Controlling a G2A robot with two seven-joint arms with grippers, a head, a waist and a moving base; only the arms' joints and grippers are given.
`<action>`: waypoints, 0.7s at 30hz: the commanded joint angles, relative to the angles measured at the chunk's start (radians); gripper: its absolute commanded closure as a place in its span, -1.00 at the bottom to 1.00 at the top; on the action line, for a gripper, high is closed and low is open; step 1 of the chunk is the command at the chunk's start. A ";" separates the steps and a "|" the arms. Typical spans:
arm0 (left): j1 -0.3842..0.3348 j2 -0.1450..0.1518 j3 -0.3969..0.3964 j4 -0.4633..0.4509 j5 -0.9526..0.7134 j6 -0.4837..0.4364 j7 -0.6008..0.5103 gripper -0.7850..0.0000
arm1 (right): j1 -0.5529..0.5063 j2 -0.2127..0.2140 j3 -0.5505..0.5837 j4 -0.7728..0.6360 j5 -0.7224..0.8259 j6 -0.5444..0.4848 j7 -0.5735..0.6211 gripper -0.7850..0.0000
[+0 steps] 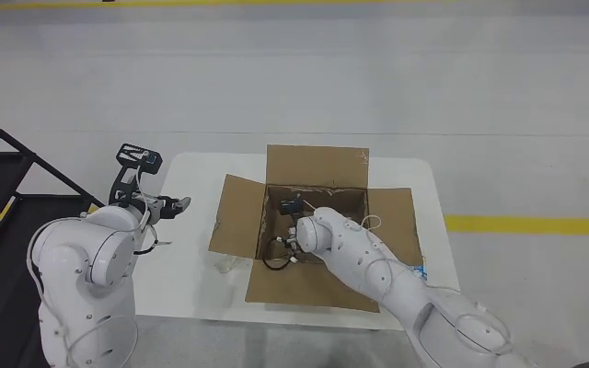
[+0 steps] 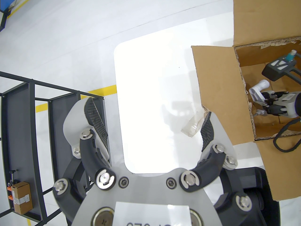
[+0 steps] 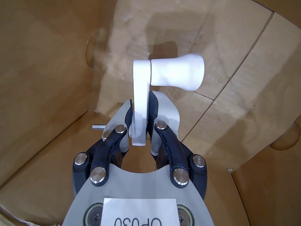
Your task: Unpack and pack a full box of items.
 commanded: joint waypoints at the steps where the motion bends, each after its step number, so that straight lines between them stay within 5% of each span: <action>1: 0.000 0.000 0.000 0.000 0.000 0.000 0.000 -1.00 | 0.007 -0.012 -0.002 0.024 0.002 -0.009 0.001 0.01; 3: 0.000 0.000 0.000 0.000 0.000 0.000 0.000 -1.00 | 0.011 -0.023 -0.002 0.045 0.006 -0.020 0.001 -0.76; 4: 0.000 0.000 0.000 0.000 0.000 0.000 0.000 -1.00 | 0.014 -0.028 -0.001 0.054 0.008 -0.027 0.000 -0.88; 10: 0.000 0.000 0.000 0.000 0.000 0.000 0.000 -1.00 | 0.032 -0.043 0.015 0.077 0.014 -0.058 0.001 -0.91; 15: 0.000 0.000 0.000 0.000 0.000 0.000 0.000 -1.00 | 0.043 -0.013 0.063 0.014 -0.013 -0.090 -0.005 -1.00; 17: 0.000 0.000 0.000 0.000 0.000 0.000 0.000 -1.00 | 0.039 0.014 0.099 -0.048 -0.035 -0.099 -0.007 -0.80; 18: 0.000 0.000 0.000 0.000 0.000 0.000 0.000 -1.00 | 0.034 0.031 0.119 -0.088 -0.052 -0.102 -0.003 -0.53; 19: 0.000 0.000 0.000 0.000 0.000 0.000 0.000 -1.00 | 0.029 0.050 0.145 -0.138 -0.072 -0.099 0.003 0.00; 21: 0.000 0.000 0.000 0.000 0.000 0.000 0.000 -1.00 | 0.005 0.093 0.202 -0.256 -0.126 -0.090 0.043 0.33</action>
